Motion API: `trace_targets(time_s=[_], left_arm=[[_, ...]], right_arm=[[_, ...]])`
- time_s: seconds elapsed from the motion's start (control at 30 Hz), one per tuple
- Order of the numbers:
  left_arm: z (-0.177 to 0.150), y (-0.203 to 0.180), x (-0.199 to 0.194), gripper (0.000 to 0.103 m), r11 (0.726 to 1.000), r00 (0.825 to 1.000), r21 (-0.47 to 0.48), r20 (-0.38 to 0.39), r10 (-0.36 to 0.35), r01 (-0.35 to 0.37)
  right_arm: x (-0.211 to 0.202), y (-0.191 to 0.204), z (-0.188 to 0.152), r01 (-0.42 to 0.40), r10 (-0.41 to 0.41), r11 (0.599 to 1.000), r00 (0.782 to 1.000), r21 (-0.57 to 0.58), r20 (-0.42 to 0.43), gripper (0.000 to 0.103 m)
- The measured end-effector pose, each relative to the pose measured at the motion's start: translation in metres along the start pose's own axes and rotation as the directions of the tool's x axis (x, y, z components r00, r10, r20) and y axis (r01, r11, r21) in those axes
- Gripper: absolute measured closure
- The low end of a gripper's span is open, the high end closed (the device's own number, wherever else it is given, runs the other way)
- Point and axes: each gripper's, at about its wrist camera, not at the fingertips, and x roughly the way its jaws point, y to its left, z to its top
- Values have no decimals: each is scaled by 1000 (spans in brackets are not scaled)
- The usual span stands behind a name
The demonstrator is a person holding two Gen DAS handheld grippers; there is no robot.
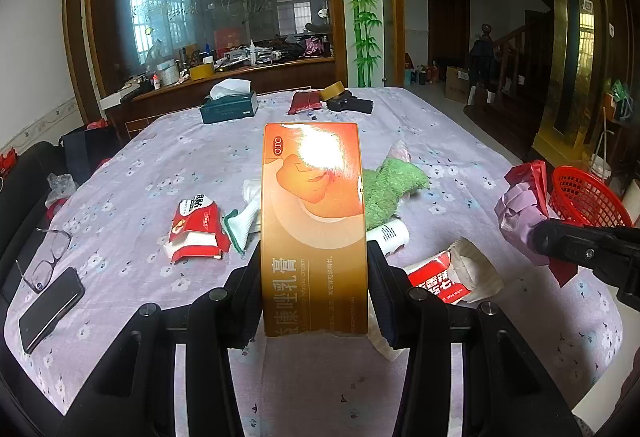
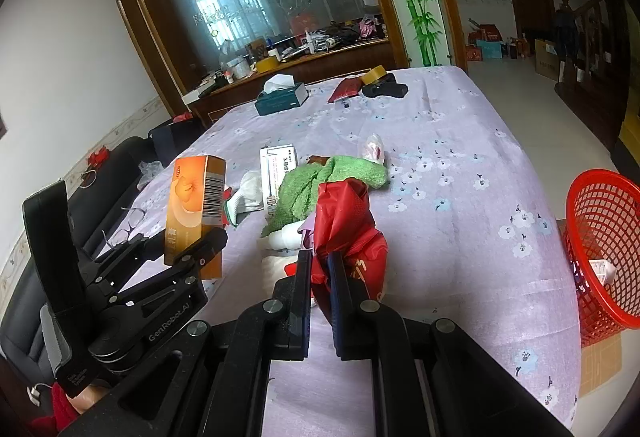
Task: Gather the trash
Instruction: 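Lift the orange box with left tool while right tool holds the red bag, then carry both items over the red wastebasket and open both tools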
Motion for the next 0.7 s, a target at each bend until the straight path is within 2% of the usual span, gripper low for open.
trace_targets(time_s=[0.2,0.43,0.57,0.67,0.7], left_arm=[[1,-2,1,58,1000,1000,-1,-7,-16,16],[13,-20,5,58,987,986,6,-42,-161,161],[24,-49,9,58,967,967,38,-68,-247,250],[35,-78,13,58,941,940,58,-101,-327,334],[40,-92,14,58,926,925,67,-115,-363,372]], right_arm=[[0,-3,0,0,0,1000,1000,10,0,94],[-18,-33,3,27,-30,997,999,72,35,94],[-41,-65,6,65,-77,988,994,140,80,94],[-60,-94,8,101,-125,975,985,198,115,94],[-68,-106,8,113,-144,968,981,223,126,94]])
